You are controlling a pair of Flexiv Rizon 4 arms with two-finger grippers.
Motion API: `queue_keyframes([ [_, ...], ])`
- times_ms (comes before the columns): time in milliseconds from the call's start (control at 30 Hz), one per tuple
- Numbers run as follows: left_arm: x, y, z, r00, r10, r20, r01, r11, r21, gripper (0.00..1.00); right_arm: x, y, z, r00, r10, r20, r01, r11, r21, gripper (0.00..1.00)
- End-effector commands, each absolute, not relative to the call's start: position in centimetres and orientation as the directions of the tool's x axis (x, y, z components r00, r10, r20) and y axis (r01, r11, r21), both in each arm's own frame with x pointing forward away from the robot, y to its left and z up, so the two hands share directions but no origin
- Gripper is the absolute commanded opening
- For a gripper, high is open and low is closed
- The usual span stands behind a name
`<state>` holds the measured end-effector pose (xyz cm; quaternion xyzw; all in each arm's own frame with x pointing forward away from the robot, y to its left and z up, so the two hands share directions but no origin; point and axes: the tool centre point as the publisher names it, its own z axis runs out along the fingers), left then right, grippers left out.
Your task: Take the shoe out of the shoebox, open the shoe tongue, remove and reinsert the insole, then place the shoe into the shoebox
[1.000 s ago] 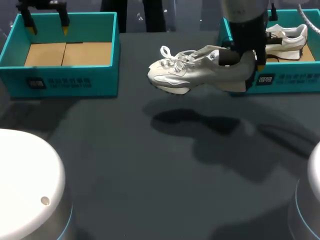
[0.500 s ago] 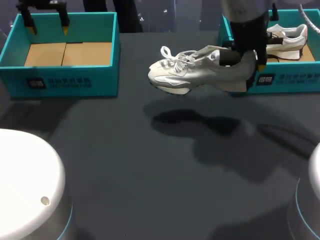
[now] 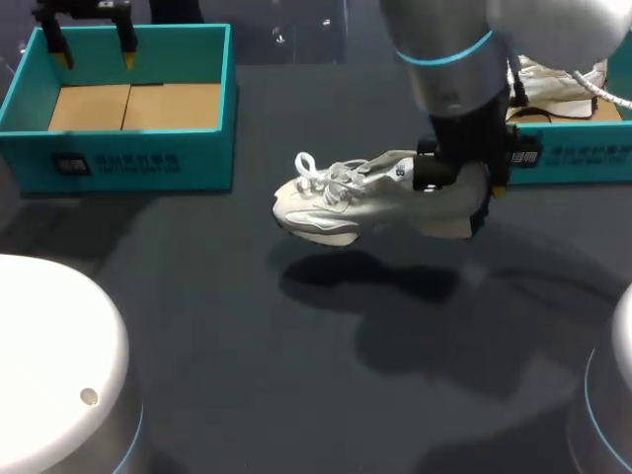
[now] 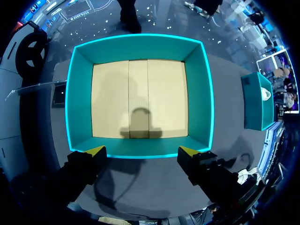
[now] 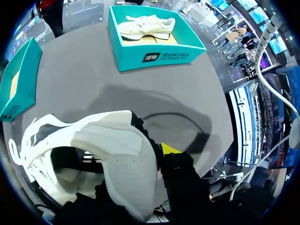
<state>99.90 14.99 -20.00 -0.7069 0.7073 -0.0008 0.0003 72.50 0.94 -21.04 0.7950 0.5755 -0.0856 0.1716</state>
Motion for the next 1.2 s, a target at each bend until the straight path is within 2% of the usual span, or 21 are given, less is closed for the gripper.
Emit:
queue_keyframes([
  [33, 99.9, 15.0, -20.0, 0.0, -1.0, 0.0, -1.0, 0.0, -0.001, 1.0, 70.6, 2.1, -21.9, 0.33, 0.876, -0.353, 0.94, -0.273, 0.203, 0.0],
  [233, 99.9, 15.0, -20.0, 0.0, -1.0, 0.0, -1.0, 0.0, -0.001, 1.0, 68.7, 2.8, -23.3, 0.329, 0.88, -0.343, 0.938, -0.264, 0.223, 0.0],
  [633, 99.9, 15.0, -20.0, 0.0, -1.0, 0.0, -1.0, 0.0, -0.001, 1.0, 67.1, 5.3, -27.4, 0.287, 0.884, -0.369, 0.954, -0.232, 0.188, 0.0],
  [1200, 99.9, 15.0, -20.0, 0.0, -1.0, 0.0, -1.0, 0.0, -0.001, 1.0, 67.3, 6.0, -28.1, 0.263, 0.892, -0.369, 0.961, -0.208, 0.183, 0.0],
])
